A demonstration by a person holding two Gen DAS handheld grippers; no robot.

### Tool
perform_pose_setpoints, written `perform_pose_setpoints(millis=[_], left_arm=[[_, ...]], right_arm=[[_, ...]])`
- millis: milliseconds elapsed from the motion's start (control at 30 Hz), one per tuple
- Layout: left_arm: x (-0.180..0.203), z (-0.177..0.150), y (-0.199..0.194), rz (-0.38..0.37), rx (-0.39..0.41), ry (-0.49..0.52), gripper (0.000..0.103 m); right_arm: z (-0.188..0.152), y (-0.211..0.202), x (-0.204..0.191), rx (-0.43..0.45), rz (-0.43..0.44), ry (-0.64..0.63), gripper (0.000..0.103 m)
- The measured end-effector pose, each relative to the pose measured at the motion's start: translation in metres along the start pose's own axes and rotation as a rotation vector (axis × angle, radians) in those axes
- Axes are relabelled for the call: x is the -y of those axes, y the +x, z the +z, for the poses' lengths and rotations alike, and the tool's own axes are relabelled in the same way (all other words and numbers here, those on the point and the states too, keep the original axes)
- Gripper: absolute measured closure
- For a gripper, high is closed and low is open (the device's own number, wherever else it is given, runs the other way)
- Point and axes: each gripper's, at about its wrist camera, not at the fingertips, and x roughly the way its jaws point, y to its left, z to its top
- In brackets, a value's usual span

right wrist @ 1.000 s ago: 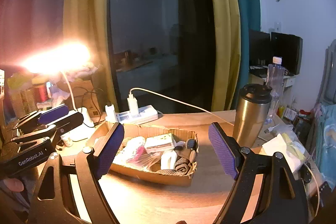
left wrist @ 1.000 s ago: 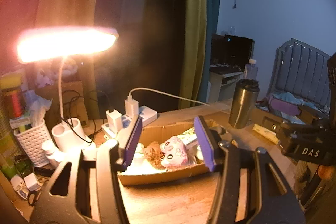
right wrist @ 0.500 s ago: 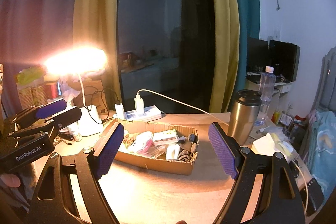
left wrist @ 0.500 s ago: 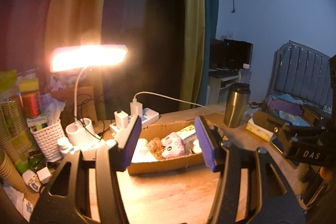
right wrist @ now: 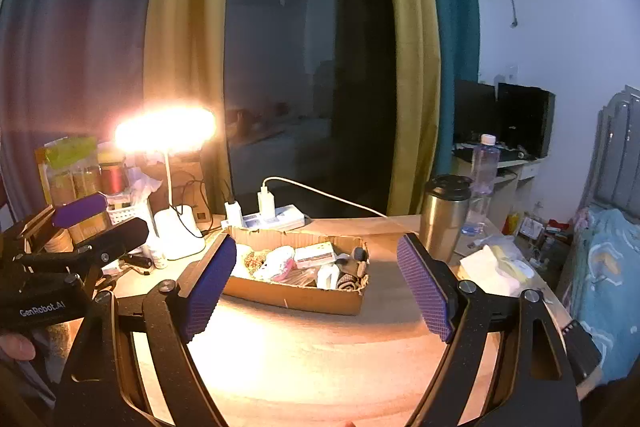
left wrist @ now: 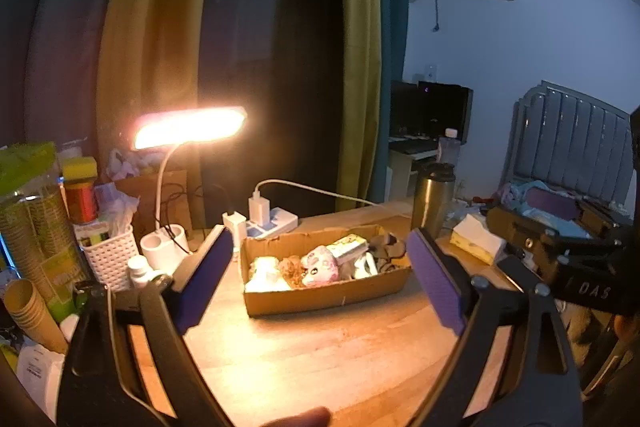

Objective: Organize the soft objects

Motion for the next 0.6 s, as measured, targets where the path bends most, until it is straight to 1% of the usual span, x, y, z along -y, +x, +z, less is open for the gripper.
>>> perform_pose_setpoints(millis=[100,200,400,600], left_arm=[[0.002,0.001,-0.011,0.003,0.001,0.007,0.013],[0.005,0.003,-0.025,0.023,0.016,0.025,0.013],[0.009,0.004,-0.048,0.001,0.027,0.027,0.013],[0.014,0.006,-0.059,-0.005,0.026,0.026,0.013]], right_arm=[[0.0,-0.015,-0.002,0.009,-0.014,0.007,0.018],[-0.002,-0.028,-0.003,0.009,-0.024,0.021,0.018],[-0.006,-0.053,-0.007,0.0,-0.05,0.026,0.017],[-0.009,-0.076,-0.008,0.011,-0.071,0.024,0.017]])
